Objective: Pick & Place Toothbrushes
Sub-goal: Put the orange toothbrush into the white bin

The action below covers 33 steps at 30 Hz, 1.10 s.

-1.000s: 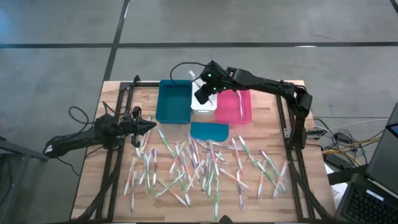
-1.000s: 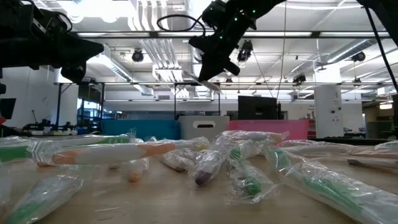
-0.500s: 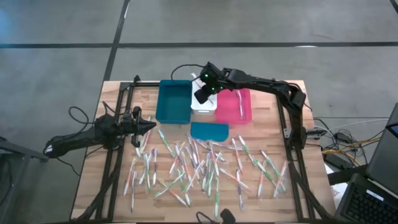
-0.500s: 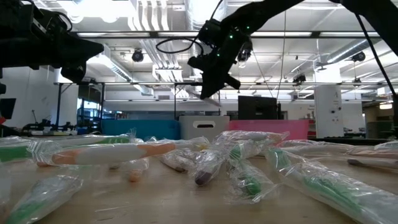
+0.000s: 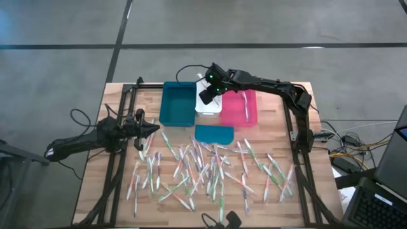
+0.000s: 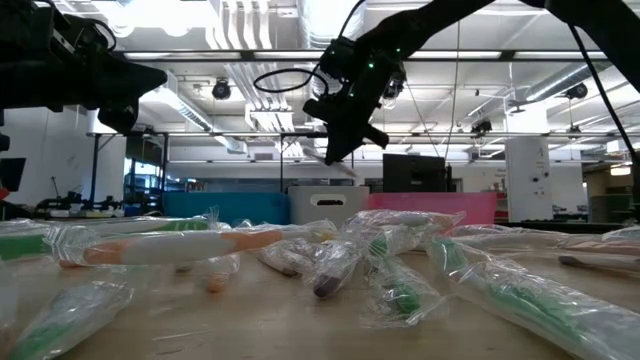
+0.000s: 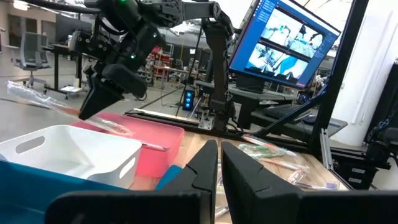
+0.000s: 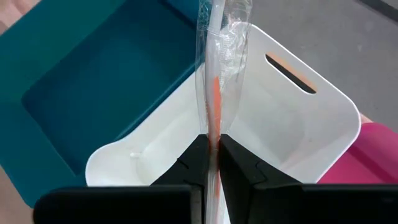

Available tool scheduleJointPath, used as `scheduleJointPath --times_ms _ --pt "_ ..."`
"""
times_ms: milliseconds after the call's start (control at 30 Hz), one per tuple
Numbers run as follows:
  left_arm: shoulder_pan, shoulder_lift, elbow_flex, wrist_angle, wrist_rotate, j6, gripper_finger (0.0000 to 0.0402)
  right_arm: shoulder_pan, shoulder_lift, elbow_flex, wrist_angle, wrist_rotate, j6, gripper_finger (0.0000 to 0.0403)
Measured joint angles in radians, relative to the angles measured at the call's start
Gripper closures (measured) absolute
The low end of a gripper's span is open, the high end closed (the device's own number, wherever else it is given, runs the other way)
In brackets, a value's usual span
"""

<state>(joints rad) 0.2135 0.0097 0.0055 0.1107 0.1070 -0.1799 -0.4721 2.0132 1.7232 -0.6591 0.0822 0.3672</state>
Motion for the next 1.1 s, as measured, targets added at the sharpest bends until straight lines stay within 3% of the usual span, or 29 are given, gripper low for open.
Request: scheduleJointPath --times_ms 1100 --pt "0.0 0.0 0.0 0.0 0.0 0.0 0.0376 -0.004 0.008 -0.131 0.168 0.016 0.019 0.0381"
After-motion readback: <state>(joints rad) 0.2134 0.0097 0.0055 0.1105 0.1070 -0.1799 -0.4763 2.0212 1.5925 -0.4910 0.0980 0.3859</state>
